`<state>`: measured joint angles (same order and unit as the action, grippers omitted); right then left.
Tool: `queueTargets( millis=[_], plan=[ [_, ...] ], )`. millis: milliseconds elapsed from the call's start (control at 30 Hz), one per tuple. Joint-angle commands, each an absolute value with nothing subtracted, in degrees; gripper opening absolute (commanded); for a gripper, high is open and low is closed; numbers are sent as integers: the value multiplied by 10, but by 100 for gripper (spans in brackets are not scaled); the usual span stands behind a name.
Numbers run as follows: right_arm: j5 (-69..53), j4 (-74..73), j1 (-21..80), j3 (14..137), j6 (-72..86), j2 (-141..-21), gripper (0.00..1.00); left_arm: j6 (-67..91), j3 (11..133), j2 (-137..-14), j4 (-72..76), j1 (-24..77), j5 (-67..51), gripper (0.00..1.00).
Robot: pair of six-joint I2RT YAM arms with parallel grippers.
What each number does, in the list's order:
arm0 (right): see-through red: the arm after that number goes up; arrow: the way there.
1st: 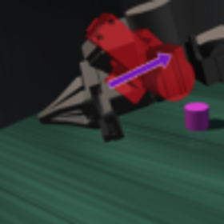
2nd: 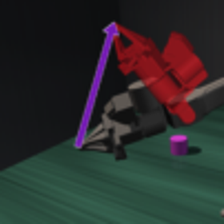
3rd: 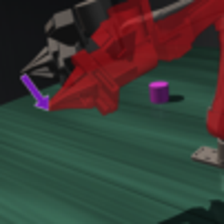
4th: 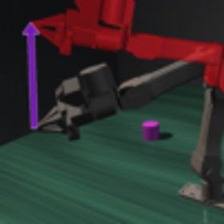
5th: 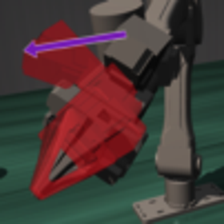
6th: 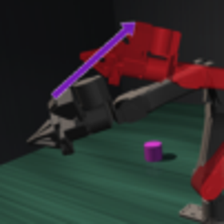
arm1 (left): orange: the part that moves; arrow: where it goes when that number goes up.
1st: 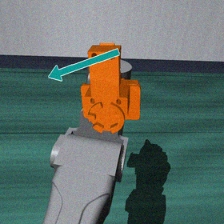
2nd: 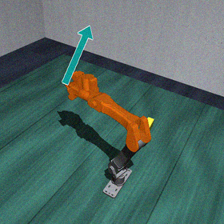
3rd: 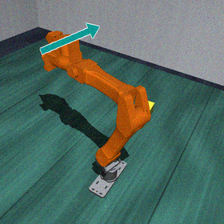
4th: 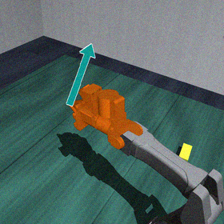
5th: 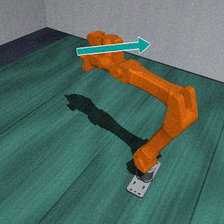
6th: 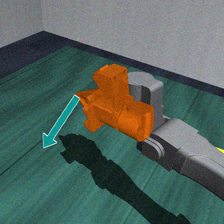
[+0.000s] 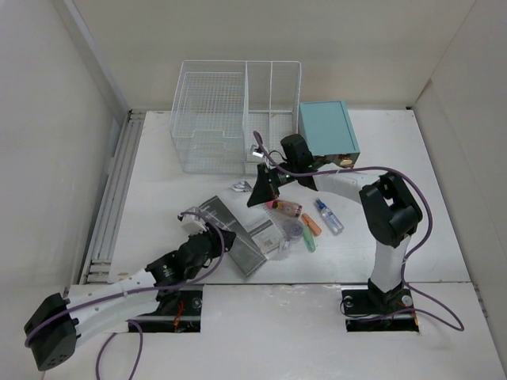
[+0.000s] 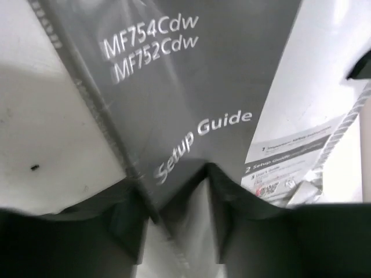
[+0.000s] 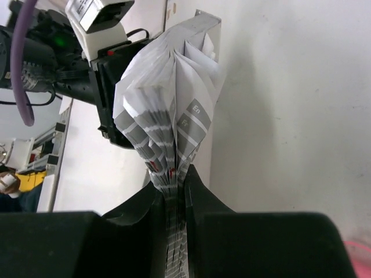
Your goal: Organize the desk
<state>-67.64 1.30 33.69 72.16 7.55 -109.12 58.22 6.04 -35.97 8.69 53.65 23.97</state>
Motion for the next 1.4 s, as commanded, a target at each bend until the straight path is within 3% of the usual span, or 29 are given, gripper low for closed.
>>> queueTargets(
  millis=[0,100,133,167,200,300,333,367,700,867,1033,1200,1333,1367],
  plan=[
    [-757,56,355,731,77,-1088,0,526,39,-325,217,540,212,33],
    [-744,56,360,731,62,-1076,0,496,44,-313,217,540,212,0],
    [-744,56,360,737,62,-1076,2,486,54,-313,217,540,212,0],
    [-737,56,360,737,57,-1076,11,475,61,-313,217,534,207,0],
    [-729,56,360,737,57,-1070,44,464,82,-320,212,534,201,0],
    [-694,51,360,743,46,-1035,73,415,119,-325,193,534,201,0],
    [-660,26,354,743,35,-1026,92,402,149,-325,185,534,201,0],
    [-645,5,345,752,18,-1017,99,388,165,-325,175,534,209,0],
    [-539,-103,266,793,-80,-959,99,204,362,-325,106,534,159,0],
    [-631,-103,243,804,-106,-923,99,140,385,-325,105,534,85,0],
    [-832,-103,230,831,-122,-935,99,113,385,-319,141,534,14,0],
    [-904,-103,230,846,-145,-928,99,107,395,-336,163,534,-18,0],
    [-811,-103,210,846,-150,-871,99,101,429,-365,150,534,28,0],
    [-670,-103,205,846,-160,-825,99,95,452,-374,150,534,55,0]
  ],
)
